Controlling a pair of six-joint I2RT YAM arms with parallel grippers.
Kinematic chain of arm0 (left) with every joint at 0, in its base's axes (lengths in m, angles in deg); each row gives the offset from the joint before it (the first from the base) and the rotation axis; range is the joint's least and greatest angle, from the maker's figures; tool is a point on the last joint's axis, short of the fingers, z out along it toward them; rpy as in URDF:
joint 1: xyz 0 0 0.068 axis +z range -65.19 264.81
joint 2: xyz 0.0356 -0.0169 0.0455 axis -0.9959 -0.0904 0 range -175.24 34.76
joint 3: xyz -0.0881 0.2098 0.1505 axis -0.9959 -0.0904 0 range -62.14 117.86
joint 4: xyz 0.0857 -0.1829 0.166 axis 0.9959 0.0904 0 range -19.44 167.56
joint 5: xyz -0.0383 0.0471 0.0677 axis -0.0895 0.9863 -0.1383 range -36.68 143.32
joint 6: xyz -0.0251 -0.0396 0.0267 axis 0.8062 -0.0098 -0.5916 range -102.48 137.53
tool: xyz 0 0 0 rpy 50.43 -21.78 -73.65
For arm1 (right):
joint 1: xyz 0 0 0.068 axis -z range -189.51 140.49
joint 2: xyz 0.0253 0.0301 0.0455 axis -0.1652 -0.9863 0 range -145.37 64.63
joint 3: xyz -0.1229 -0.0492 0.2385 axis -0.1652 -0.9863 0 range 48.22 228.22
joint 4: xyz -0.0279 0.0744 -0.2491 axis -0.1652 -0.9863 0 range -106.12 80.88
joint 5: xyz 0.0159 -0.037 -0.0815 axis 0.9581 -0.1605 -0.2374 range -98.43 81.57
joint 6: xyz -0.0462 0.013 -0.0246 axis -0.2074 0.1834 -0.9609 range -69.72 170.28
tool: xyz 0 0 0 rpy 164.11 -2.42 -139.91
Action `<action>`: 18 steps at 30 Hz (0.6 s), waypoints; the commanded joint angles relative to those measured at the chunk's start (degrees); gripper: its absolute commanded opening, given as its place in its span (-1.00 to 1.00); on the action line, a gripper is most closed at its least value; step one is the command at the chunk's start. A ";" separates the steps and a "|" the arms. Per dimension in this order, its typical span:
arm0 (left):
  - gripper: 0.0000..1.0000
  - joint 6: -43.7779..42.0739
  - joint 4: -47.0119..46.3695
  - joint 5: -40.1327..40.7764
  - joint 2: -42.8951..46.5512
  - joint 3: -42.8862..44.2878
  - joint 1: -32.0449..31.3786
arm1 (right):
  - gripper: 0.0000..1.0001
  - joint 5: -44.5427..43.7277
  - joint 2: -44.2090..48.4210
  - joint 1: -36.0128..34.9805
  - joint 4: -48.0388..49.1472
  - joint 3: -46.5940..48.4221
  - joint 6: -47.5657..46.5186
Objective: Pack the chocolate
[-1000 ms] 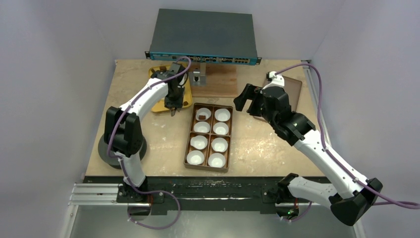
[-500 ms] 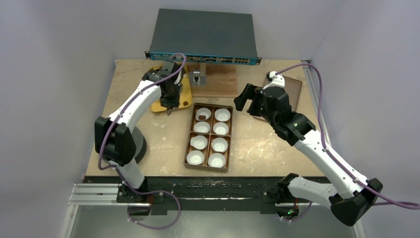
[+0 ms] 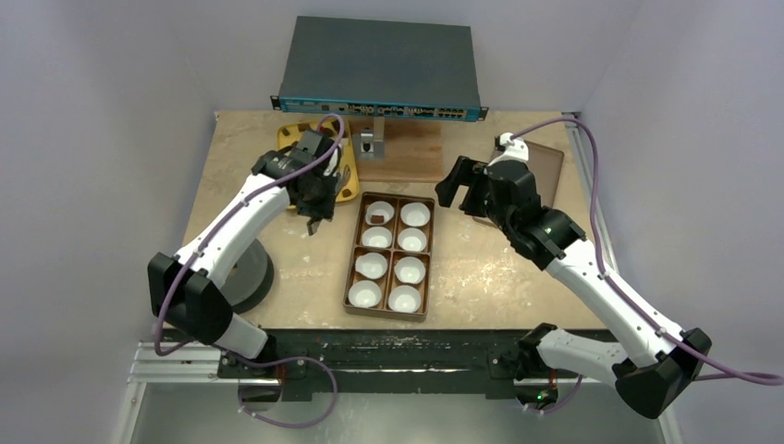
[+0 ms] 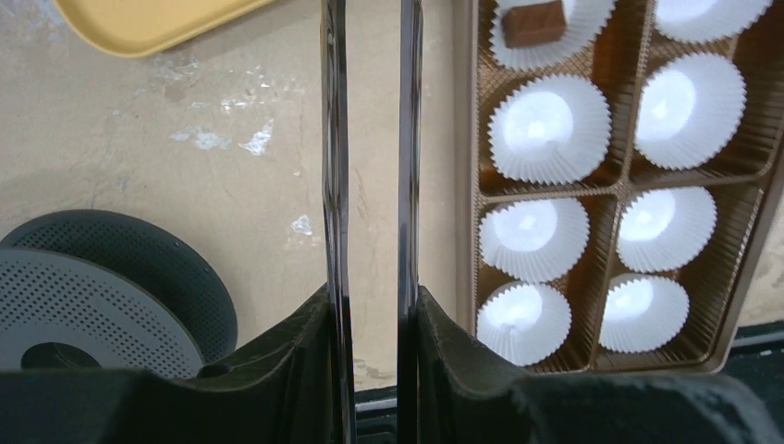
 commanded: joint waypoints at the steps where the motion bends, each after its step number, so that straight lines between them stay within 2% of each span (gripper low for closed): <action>1: -0.52 1.44 0.74 -0.87 5.36 -0.30 -3.22 | 0.77 -1.41 -0.49 0.05 0.22 1.97 -0.28; 9: -0.51 4.60 0.97 -1.72 5.49 1.26 -12.89 | 0.77 -1.93 -0.33 0.07 0.13 1.86 0.17; 18: -0.51 6.93 -0.32 -2.64 -2.10 5.94 -21.64 | 0.77 -2.58 0.60 0.00 -0.29 1.11 0.49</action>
